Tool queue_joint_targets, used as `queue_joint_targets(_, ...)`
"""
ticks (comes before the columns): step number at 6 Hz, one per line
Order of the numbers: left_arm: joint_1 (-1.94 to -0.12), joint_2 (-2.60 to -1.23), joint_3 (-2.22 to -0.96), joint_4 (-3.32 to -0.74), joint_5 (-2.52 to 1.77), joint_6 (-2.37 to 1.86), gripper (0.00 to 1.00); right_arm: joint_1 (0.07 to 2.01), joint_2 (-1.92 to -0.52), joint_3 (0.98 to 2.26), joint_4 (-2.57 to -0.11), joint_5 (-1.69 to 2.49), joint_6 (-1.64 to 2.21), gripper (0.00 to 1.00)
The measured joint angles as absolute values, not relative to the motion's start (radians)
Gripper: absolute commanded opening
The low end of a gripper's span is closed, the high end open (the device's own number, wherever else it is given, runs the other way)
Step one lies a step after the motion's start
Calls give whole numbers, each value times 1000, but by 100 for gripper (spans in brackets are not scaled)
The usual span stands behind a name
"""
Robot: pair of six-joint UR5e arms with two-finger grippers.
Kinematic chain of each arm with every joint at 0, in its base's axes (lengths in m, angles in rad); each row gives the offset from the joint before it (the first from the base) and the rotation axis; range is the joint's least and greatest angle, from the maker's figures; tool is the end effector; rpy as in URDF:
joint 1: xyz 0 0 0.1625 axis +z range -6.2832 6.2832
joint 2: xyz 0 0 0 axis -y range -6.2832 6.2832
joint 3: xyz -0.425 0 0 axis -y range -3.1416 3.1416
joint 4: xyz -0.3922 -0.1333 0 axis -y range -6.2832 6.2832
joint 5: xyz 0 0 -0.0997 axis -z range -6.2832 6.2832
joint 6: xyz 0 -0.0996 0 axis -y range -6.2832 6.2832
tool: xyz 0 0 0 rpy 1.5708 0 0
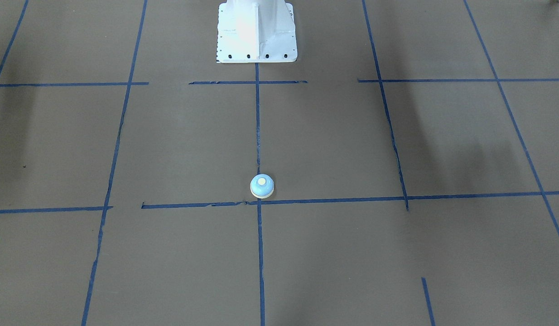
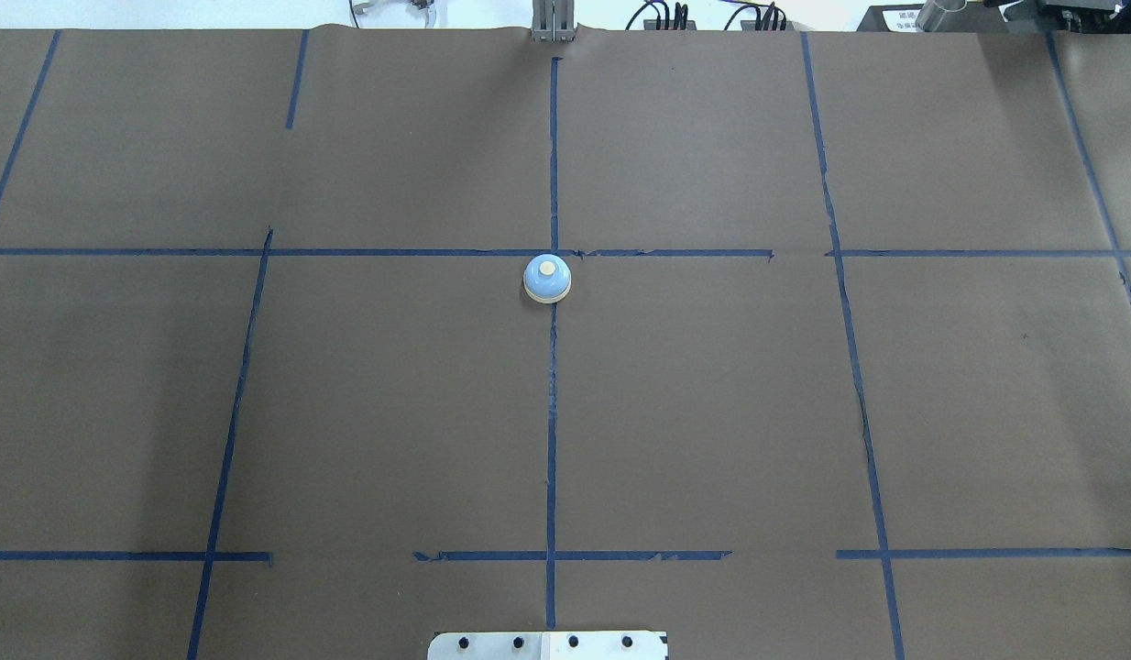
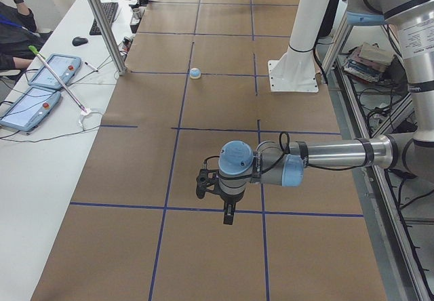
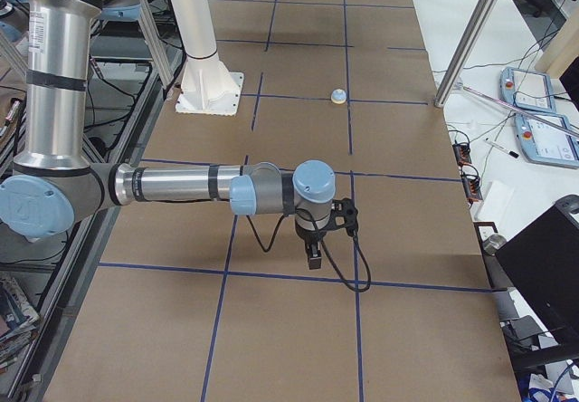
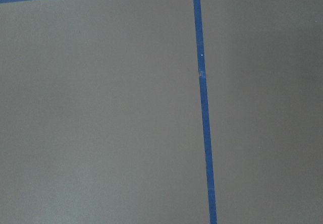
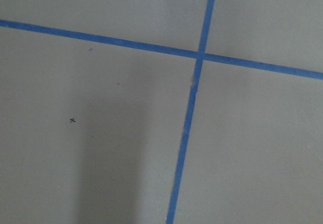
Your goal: Place and press bell with both arms
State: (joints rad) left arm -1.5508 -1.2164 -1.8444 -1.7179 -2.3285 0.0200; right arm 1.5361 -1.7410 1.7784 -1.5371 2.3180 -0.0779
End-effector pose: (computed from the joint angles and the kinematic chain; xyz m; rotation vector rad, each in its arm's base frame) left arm -0.0579 -0.3489 0.6583 0.0631 0.7575 0.0632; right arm 0.0508 -0.4266 0.6325 0.0839 -0.7458 -0.1338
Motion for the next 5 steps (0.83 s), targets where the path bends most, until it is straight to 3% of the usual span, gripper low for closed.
queue_joint_targets(5, -1551, -1216, -1853, -1717, -2330, 20, 100, 1551, -1770, 1777, -1526, 2268, -81, 100)
